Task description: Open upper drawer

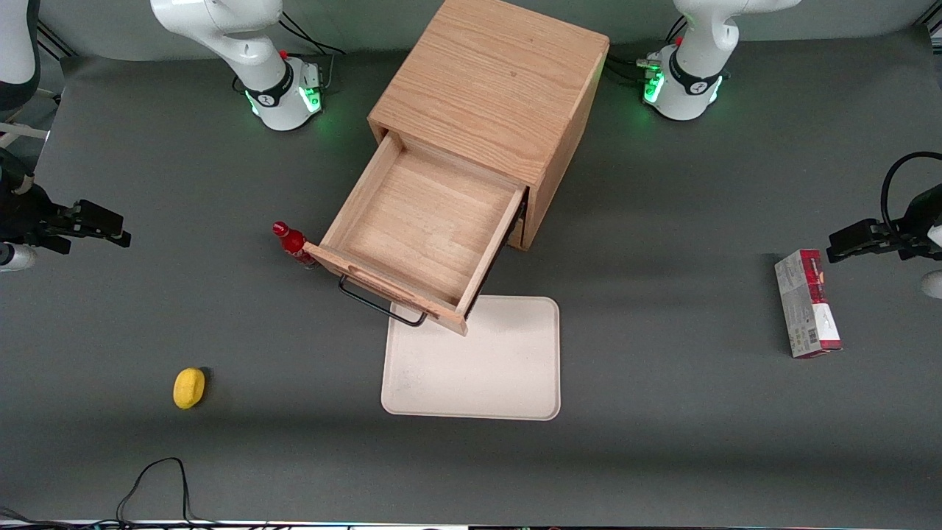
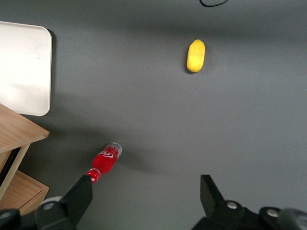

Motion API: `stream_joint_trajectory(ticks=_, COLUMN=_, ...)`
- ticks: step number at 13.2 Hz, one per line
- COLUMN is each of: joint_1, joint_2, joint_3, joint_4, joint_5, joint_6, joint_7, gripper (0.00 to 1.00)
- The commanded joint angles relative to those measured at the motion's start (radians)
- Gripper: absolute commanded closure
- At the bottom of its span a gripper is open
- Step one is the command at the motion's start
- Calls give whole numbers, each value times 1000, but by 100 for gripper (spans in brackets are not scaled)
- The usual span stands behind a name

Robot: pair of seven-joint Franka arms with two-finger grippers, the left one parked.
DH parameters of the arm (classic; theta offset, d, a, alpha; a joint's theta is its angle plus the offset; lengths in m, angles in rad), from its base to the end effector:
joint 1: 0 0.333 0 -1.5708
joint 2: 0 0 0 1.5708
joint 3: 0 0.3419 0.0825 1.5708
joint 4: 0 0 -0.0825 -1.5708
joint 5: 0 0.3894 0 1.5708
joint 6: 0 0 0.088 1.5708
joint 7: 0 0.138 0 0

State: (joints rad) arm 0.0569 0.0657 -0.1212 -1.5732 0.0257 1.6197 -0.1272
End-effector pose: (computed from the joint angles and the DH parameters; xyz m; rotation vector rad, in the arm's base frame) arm 0.5832 -0.0320 0.5852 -3.1206 -0.0961 0.0264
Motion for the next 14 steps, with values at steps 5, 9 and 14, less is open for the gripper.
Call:
stream_joint_trajectory(ticks=5, joint_1=15, joint_2=-7, joint_3=-6, joint_4=4, joint_5=-23, joint_6=-11, joint_7=26, gripper=0)
stream_joint_trajectory(ticks=9, joint_1=37, joint_2=-6, joint_3=-41, joint_4=4, joint_5=-21, joint_6=-9, joint_7=23, gripper=0)
stream_joint_trajectory(ticks=14, joint_1=32, joint_2=-6, joint_3=-38, joint_4=5, joint_5=-21, joint_6=-11, joint_7=23, gripper=0)
